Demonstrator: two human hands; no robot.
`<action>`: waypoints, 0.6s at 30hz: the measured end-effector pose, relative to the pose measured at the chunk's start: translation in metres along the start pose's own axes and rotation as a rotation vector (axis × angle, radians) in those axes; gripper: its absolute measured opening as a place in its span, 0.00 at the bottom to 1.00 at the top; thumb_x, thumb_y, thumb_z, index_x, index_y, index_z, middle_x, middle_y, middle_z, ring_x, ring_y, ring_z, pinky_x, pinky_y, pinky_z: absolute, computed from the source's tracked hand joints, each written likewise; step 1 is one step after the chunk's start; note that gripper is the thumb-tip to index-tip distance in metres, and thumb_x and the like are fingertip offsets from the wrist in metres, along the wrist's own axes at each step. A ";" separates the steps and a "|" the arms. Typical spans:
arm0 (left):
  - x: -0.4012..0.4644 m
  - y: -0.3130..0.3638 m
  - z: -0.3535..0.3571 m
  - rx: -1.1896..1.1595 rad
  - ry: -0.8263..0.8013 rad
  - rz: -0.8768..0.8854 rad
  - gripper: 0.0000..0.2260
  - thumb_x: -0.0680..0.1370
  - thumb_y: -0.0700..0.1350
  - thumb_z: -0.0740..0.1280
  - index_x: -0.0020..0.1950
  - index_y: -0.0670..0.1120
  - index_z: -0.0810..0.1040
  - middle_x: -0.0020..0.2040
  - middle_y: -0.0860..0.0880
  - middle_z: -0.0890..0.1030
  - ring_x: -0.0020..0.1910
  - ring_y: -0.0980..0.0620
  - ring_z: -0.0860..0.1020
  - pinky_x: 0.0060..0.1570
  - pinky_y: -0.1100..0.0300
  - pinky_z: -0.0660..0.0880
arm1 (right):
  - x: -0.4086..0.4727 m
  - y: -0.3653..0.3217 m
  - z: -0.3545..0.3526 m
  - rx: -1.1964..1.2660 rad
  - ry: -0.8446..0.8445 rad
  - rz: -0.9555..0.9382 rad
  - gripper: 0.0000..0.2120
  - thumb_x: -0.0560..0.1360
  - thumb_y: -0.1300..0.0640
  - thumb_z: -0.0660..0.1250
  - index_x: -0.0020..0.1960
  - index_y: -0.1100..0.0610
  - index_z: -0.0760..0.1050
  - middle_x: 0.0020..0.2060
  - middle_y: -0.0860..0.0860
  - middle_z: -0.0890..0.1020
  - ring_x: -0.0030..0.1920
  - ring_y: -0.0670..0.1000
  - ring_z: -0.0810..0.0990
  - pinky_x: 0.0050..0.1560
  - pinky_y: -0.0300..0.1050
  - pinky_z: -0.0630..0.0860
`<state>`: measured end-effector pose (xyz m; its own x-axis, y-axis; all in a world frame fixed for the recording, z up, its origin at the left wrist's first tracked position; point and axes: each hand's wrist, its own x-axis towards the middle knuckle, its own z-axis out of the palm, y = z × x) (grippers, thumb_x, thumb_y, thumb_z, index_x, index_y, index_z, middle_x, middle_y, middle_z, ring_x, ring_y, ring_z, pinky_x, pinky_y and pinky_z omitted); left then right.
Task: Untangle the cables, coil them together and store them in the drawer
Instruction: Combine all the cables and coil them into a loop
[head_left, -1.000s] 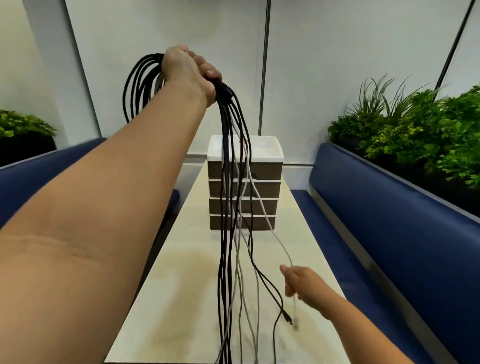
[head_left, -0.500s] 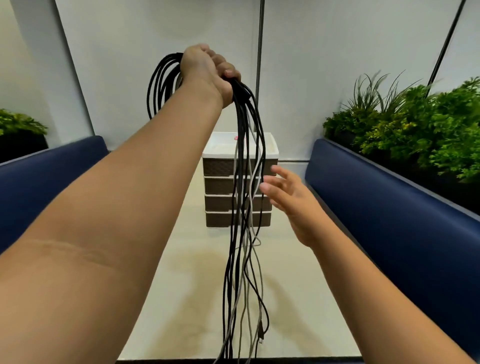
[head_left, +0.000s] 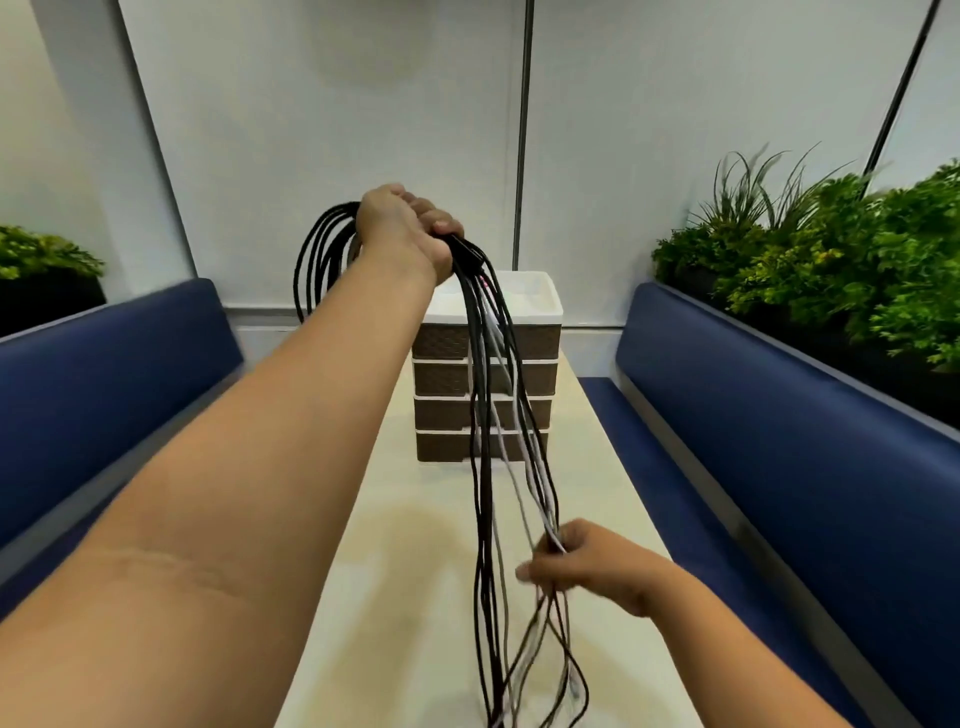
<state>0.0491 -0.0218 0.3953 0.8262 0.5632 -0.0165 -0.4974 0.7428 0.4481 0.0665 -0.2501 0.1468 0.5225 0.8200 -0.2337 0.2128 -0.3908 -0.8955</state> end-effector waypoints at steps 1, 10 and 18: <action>0.001 0.003 -0.001 -0.024 0.012 0.007 0.16 0.77 0.40 0.56 0.29 0.49 0.59 0.24 0.53 0.58 0.19 0.54 0.55 0.21 0.67 0.55 | 0.000 0.015 0.002 -0.033 -0.015 0.076 0.14 0.68 0.46 0.76 0.38 0.56 0.78 0.34 0.52 0.79 0.39 0.51 0.76 0.46 0.46 0.73; -0.002 0.029 0.016 -0.083 -0.001 0.120 0.17 0.76 0.38 0.55 0.28 0.49 0.58 0.23 0.53 0.58 0.19 0.54 0.55 0.22 0.67 0.56 | -0.017 0.082 -0.011 -0.182 -0.173 0.395 0.33 0.62 0.42 0.80 0.64 0.49 0.75 0.59 0.46 0.78 0.57 0.47 0.78 0.56 0.40 0.78; -0.018 -0.007 0.024 -0.016 -0.025 0.012 0.16 0.76 0.39 0.56 0.29 0.48 0.58 0.22 0.53 0.58 0.17 0.54 0.55 0.20 0.67 0.55 | -0.019 -0.094 -0.055 0.213 0.425 -0.331 0.49 0.62 0.34 0.73 0.77 0.51 0.59 0.69 0.47 0.72 0.66 0.48 0.74 0.67 0.48 0.70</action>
<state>0.0441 -0.0452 0.4139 0.8262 0.5632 0.0116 -0.5116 0.7416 0.4340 0.0815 -0.2519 0.2562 0.7515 0.6269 0.2055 0.2738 -0.0130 -0.9617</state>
